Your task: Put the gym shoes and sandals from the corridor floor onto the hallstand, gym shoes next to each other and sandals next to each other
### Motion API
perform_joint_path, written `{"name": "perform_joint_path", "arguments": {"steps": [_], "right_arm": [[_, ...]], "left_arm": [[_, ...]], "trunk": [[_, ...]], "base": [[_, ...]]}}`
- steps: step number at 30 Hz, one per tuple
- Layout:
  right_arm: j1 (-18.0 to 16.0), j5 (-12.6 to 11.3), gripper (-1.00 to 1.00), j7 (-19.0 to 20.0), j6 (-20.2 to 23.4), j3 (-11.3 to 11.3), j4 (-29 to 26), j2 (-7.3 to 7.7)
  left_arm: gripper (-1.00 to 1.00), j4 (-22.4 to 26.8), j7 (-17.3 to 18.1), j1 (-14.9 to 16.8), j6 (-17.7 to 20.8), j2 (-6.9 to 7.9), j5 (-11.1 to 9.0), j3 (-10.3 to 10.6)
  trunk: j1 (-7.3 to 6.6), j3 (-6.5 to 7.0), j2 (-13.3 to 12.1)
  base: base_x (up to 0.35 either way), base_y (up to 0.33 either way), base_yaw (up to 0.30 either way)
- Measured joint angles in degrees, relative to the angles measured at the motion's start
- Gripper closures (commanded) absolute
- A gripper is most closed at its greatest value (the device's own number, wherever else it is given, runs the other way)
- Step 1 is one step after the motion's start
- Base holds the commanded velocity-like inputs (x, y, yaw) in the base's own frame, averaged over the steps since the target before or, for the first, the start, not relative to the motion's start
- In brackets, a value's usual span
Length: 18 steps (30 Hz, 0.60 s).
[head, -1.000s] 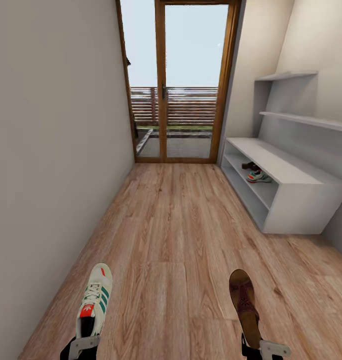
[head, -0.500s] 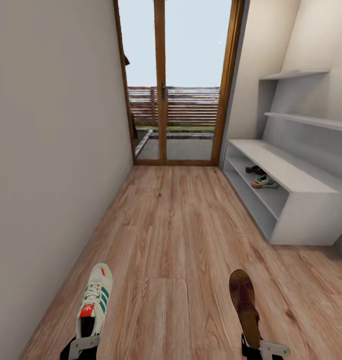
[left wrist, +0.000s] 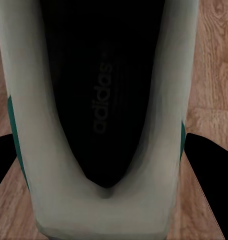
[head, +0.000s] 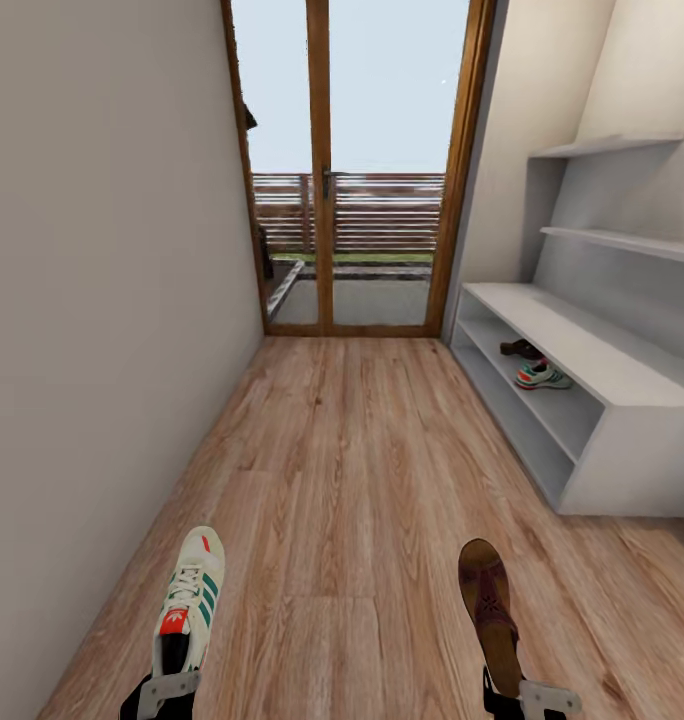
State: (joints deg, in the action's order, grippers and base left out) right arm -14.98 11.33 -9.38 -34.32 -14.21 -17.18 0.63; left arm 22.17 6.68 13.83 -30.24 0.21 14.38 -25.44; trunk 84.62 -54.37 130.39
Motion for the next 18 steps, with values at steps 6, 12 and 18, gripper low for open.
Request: {"name": "perform_joint_path", "arguments": {"steps": [6, 12, 18], "right_arm": [[0.0, 0.0, 1.0, 0.0, 0.0, 0.0, -0.01, 0.0], [0.0, 0.0, 1.0, 0.0, 0.0, 0.0, -0.01, 0.0], [0.0, 0.0, 1.0, 0.0, 0.0, 0.0, -0.01, 0.0]], "left_arm": [[1.0, 0.0, 0.0, 0.0, -0.02, 0.0, 0.02, 0.0], [1.0, 0.01, 0.0, 0.0, -0.04, 0.0, 0.0, 0.0], [1.0, 0.03, 0.0, 0.0, -0.04, 0.0, 0.01, 0.0]], "trunk": [[0.0, 0.0, 0.0], [0.0, 0.0, 0.0], [0.0, 0.0, 0.0]], "base": [[0.339, 0.0, 0.0], [0.339, 0.0, 0.0], [0.339, 0.0, 0.0]]}}
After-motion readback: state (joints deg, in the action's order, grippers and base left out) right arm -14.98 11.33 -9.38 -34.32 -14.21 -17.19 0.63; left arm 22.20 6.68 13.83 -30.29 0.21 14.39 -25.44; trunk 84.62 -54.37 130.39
